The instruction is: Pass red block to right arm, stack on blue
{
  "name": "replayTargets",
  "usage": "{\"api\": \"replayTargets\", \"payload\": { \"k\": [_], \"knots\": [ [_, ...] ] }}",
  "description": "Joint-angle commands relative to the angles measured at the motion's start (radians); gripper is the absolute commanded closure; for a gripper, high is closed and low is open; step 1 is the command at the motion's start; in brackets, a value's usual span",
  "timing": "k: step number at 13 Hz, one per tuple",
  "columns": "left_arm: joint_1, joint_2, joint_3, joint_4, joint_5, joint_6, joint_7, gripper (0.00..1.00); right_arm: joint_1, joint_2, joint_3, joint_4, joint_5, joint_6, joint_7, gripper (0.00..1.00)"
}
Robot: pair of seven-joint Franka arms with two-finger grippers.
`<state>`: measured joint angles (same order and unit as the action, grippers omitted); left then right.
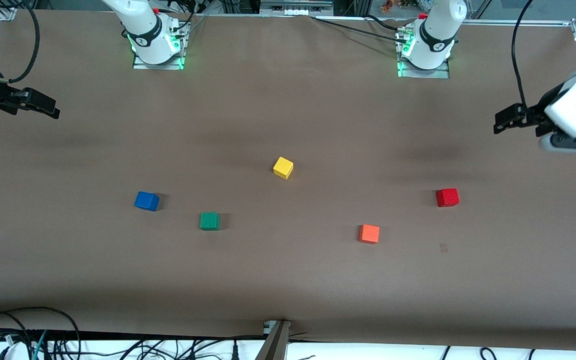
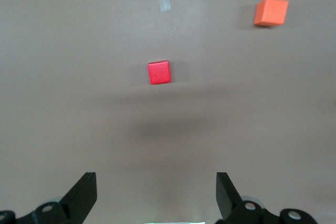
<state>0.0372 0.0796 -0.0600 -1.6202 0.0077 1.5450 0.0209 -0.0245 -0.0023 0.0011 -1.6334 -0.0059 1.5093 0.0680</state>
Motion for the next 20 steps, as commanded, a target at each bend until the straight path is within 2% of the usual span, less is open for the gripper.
{"api": "replayTargets", "payload": {
  "k": [1,2,5,7,9,12,14,16,20],
  "knots": [
    [-0.007,0.052,-0.003,0.048,0.032,-0.022,0.004,0.0,-0.011,-0.018,0.007,-0.008,0.0,-0.009,-0.011,0.0],
    [-0.005,0.09,-0.001,0.052,0.029,-0.028,0.004,0.0,-0.011,-0.018,0.007,-0.008,0.0,-0.009,-0.011,0.0],
    [-0.003,0.098,-0.001,0.039,0.021,-0.042,-0.027,0.0,-0.011,-0.018,0.007,-0.008,0.0,-0.009,-0.011,0.0],
    [-0.011,0.126,-0.003,0.007,0.018,-0.013,-0.14,0.0,-0.011,-0.018,0.007,-0.008,0.0,-0.009,-0.011,0.0],
    [-0.016,0.157,-0.006,-0.054,0.015,0.082,-0.179,0.0,-0.011,-0.018,0.007,-0.008,0.0,-0.011,-0.011,0.0],
    [-0.005,0.16,-0.006,-0.196,-0.006,0.262,-0.182,0.0,-0.011,-0.018,0.007,-0.008,0.0,-0.011,-0.011,0.0],
    [0.0,0.212,-0.006,-0.263,-0.006,0.427,-0.167,0.0,-0.011,-0.018,0.007,-0.008,0.0,-0.011,-0.011,0.0],
    [0.012,0.305,-0.004,-0.26,0.006,0.548,-0.106,0.0,-0.012,-0.018,0.007,-0.008,0.0,-0.011,-0.011,0.0],
    [0.027,0.411,0.0,-0.254,0.008,0.668,-0.081,0.0,-0.012,-0.018,0.007,-0.008,0.0,-0.011,-0.011,0.0]
  ]
}}
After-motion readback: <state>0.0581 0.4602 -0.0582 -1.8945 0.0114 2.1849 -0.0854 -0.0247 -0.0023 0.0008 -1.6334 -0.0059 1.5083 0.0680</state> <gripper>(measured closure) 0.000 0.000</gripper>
